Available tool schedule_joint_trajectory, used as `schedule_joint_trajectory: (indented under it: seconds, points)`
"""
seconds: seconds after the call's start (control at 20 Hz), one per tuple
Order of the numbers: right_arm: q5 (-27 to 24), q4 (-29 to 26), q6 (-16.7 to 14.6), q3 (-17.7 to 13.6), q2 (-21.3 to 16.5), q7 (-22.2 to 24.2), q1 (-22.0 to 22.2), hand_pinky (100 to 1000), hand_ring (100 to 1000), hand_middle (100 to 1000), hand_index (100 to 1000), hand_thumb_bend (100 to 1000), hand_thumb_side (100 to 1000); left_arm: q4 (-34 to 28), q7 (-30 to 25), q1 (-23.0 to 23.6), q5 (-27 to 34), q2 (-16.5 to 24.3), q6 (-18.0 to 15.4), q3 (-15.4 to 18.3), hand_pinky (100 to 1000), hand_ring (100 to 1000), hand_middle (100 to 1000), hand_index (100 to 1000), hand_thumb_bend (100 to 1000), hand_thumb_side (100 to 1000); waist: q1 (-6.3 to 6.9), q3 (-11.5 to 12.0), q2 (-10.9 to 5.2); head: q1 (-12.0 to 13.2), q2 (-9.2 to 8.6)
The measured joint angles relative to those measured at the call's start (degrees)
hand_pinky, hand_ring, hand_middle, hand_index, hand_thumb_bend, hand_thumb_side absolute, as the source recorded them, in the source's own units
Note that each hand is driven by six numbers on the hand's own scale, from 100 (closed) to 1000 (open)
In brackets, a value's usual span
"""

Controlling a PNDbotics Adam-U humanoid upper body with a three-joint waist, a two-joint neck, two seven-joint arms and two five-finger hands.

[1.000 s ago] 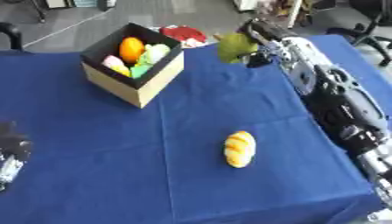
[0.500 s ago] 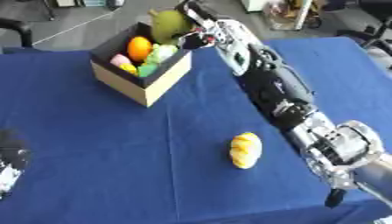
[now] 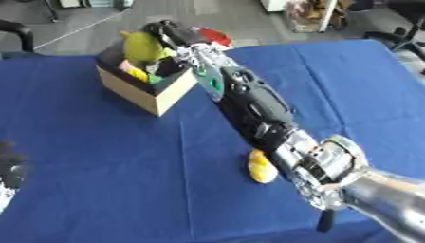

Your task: Pick up objects on the table and place them in the box.

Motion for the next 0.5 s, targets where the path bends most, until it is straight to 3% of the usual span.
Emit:
schedule_joint_trajectory:
  seconds: [0.15,0.25,0.4,0.5]
  points:
    - [1.22,-2.33,1.0,0.72,-0.11,-1.74,-0.01,840,757,756,954,484,384,0.0,0.03,0.0,0.0,0.0,0.05,0.03,785,656,636,842,450,495,0.0,-0.63,0.0,0.07,-0.01]
    - [-1.17,-4.7,0.04,1.61,-0.78,-0.87,0.18,848,762,758,934,392,331,0.0,0.18,0.01,0.0,0.0,0.12,0.08,785,656,636,842,450,495,0.0,-1.33,0.0,0.31,-0.01]
    - [-8.95,-10.55,-3.62,3.7,-4.0,3.04,2.23,861,765,751,892,250,248,0.0,0.52,0.15,-0.04,0.01,0.24,0.34,785,656,636,842,450,495,-0.02,-2.88,-0.01,1.3,0.05]
    - [-15.87,-16.21,-6.45,5.25,-7.22,6.41,5.02,864,769,753,875,220,192,0.0,0.99,0.55,-0.14,0.05,0.29,0.83,784,656,635,841,449,494,-0.02,-4.21,-0.06,2.18,0.08]
